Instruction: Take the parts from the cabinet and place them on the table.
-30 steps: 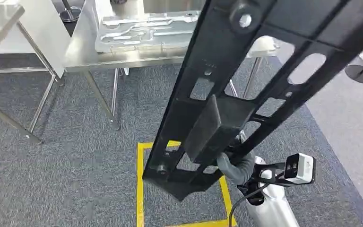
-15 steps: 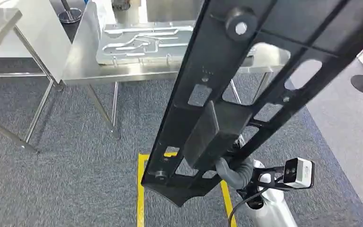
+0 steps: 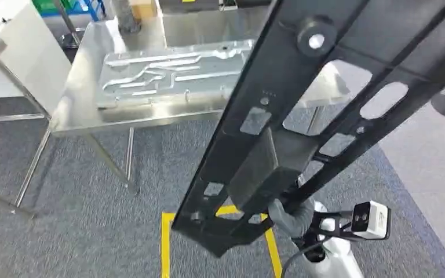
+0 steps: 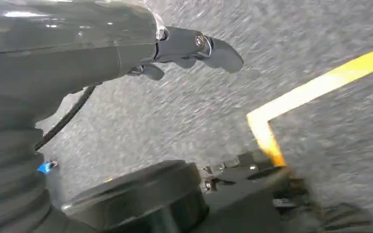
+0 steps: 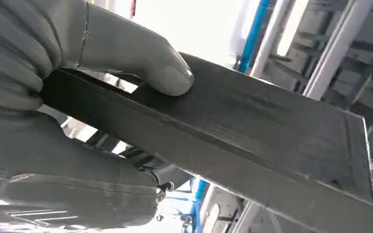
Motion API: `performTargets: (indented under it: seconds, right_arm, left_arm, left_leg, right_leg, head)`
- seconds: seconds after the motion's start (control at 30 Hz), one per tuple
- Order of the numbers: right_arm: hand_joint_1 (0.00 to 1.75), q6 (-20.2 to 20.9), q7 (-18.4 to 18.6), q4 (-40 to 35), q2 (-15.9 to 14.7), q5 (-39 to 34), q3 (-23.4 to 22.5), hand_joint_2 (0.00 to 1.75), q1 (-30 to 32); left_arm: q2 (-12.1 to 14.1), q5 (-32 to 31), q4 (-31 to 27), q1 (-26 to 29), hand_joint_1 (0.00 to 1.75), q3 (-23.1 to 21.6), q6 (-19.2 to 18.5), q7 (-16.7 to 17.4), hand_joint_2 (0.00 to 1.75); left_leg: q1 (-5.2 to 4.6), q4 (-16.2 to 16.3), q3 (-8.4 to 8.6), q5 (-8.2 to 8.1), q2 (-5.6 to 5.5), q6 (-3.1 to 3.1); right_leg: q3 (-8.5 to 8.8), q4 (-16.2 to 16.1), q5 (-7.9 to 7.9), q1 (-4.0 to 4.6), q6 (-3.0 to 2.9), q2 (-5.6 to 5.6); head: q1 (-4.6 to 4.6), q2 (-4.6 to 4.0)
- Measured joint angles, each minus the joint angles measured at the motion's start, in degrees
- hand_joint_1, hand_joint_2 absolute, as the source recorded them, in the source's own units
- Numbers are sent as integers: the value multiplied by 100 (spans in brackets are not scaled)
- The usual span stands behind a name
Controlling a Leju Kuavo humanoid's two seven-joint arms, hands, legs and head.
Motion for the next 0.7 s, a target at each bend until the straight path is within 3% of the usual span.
performTargets:
  seconds: [0.07,0.1,0.13,0.17,0.2,0.23,0.27,0.33,0.37,0.4,0.47,0.5,0.57,0.6,0.63,0.67,0.7]
  right_arm:
    - [175,2,-11,0,0,4,0,175,54]
    - [175,2,-17,0,0,4,0,175,73]
    - [175,4,-24,0,0,11,0,175,94]
    - [175,11,-37,-2,0,22,0,175,125]
    - [175,17,-59,-2,0,37,0,175,154]
    - [175,15,-79,-2,0,57,-2,175,191]
    - [175,15,-94,4,0,100,-2,175,230]
    - [175,15,-129,-44,2,144,-2,175,292]
    - [175,15,-144,-91,4,168,-4,175,304]
    - [175,11,-153,-136,9,186,-7,175,311]
    - [175,9,-177,-190,7,224,-37,175,361]
    - [175,11,-186,-210,7,240,-46,175,402]
    - [175,15,-188,-238,7,275,-68,175,525]
    - [175,17,-190,-247,7,282,-79,175,562]
    - [175,17,-195,-264,7,290,-92,175,589]
    - [175,17,-197,-282,7,299,-101,175,617]
    - [175,17,-199,-291,7,308,-118,175,640]
  left_arm:
    - [0,33,0,30,0,7,2,-39,175]
    - [4,35,0,14,0,9,2,-68,175]
    - [4,31,0,7,0,11,2,-72,175]
    - [0,31,0,14,0,11,-2,-85,175]
    - [0,31,0,20,0,11,-7,-94,175]
    - [7,31,0,37,0,11,-9,-105,175]
    - [22,31,0,48,0,18,-7,-125,175]
    - [13,-11,0,24,0,17,-7,-122,175]
    - [11,-31,0,18,0,17,-13,-118,175]
    - [9,-46,-2,17,0,15,-26,-118,175]
    - [4,-85,-2,38,0,15,-42,-109,175]
    - [-6,-87,-2,47,0,15,-48,-105,175]
    - [-22,-105,-2,89,0,13,-55,-101,175]
    - [-22,-105,-2,112,0,13,-55,-98,175]
    - [-26,-109,-2,123,0,11,-57,-96,175]
    - [-31,-120,-2,134,0,9,-59,-90,175]
    - [-35,-125,-2,146,0,4,-68,-85,175]
  left_leg:
    - [-3,253,-473,-598,1,42]
    - [-20,187,-601,-758,1,84]
    - [-46,-43,-676,-747,-1,130]
    - [-94,-375,-679,-490,1,209]
    - [-131,-750,-665,-17,3,311]
    - [-189,-1051,-649,722,5,441]
    - [-233,-1112,-648,996,-53,444]
    - [-249,-1270,-488,891,-42,443]
    - [-237,-1346,-383,854,-43,465]
    - [-205,-1452,-187,875,-61,445]
    - [-173,-1630,40,825,-51,471]
    - [-164,-1672,114,785,-61,475]
    - [-144,-1741,304,650,-97,456]
    - [-133,-1765,421,565,-111,433]
    - [-115,-1771,545,469,-124,414]
    - [-94,-1771,686,352,-137,393]
    - [-77,-1771,828,232,-142,372]
  right_leg:
    - [157,-3,-145,39,-21,47]
    - [240,-3,-212,54,-24,53]
    - [351,-3,-301,74,-29,57]
    - [461,-6,-381,103,-32,58]
    - [560,-9,-460,134,-36,54]
    - [603,-30,-521,115,-43,48]
    - [703,-23,-589,150,5,91]
    - [870,-46,-610,124,65,97]
    - [831,72,-467,118,109,93]
    - [733,281,-379,141,155,94]
    - [287,991,-162,118,196,96]
    - [-10,1296,-250,111,205,95]
    - [-497,1582,-811,92,227,93]
    - [-650,1528,-1084,76,261,93]
    - [-737,1345,-1229,65,288,89]
    - [-758,1044,-1204,59,301,87]
    - [-755,684,-934,52,316,77]
  head:
    - [0,0]
    - [0,0]
    - [0,0]
    - [0,0]
    - [0,0]
    - [2,0]
    - [0,0]
    - [2,0]
    - [2,0]
    - [2,0]
    - [7,0]
    - [7,0]
    - [7,0]
    - [4,0]
    - [5,0]
    - [4,0]
    - [7,0]
